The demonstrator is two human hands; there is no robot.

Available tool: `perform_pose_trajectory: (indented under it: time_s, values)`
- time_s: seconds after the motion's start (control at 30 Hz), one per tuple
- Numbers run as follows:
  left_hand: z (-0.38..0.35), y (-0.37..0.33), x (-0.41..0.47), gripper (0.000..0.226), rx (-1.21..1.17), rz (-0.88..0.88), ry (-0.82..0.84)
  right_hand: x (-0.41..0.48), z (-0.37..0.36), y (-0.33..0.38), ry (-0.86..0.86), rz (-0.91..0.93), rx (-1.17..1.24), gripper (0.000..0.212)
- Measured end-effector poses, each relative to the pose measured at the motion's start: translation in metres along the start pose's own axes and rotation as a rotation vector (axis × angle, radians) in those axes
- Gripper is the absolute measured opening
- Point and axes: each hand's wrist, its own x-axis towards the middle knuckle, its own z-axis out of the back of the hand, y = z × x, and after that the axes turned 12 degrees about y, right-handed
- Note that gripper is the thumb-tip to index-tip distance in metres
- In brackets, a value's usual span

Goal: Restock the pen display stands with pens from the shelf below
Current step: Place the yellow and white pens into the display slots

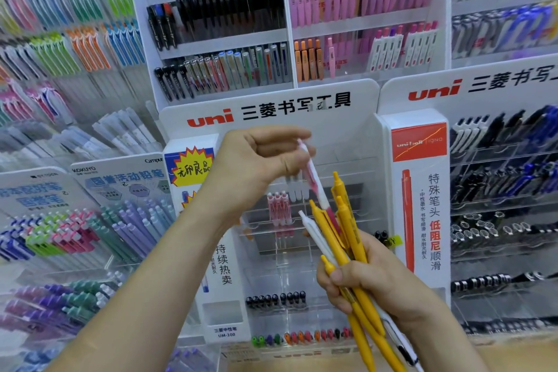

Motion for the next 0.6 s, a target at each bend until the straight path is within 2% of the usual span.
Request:
perform_pose_trajectory:
  time_s: [0.1, 0.2, 0.3, 0.4, 0.53, 0.6]
  values:
    - [0.012, -0.014, 0.001, 0.027, 0.007, -0.209, -0.249, -0.01, 0.007, -0.004, -0.06, -0.027, 0.007, 0.065]
    - [0.02, -0.019, -0.004, 0.033, 0.157, -0.311, -0.342, -0.023, 0.02, -0.005, -0.185, -0.005, -0.032, 0.079]
    - [0.007, -0.003, -0.012, 0.041, 0.302, -0.273, -0.325, -0.028, 0.027, 0.001, -0.242, 0.049, -0.019, 0.066]
    - [0.001, 0.017, -0.014, 0.042, 0.407, -0.26, -0.299, -0.028, 0.028, 0.004, -0.239, 0.084, -0.014, 0.06]
    - [-0.002, 0.029, -0.014, 0.042, 0.485, -0.266, -0.277, -0.028, 0.025, 0.0, -0.223, 0.114, -0.038, 0.039]
    - [-0.003, 0.03, -0.015, 0.042, 0.461, -0.267, -0.292, -0.028, 0.025, -0.003, -0.235, 0.121, -0.027, 0.05]
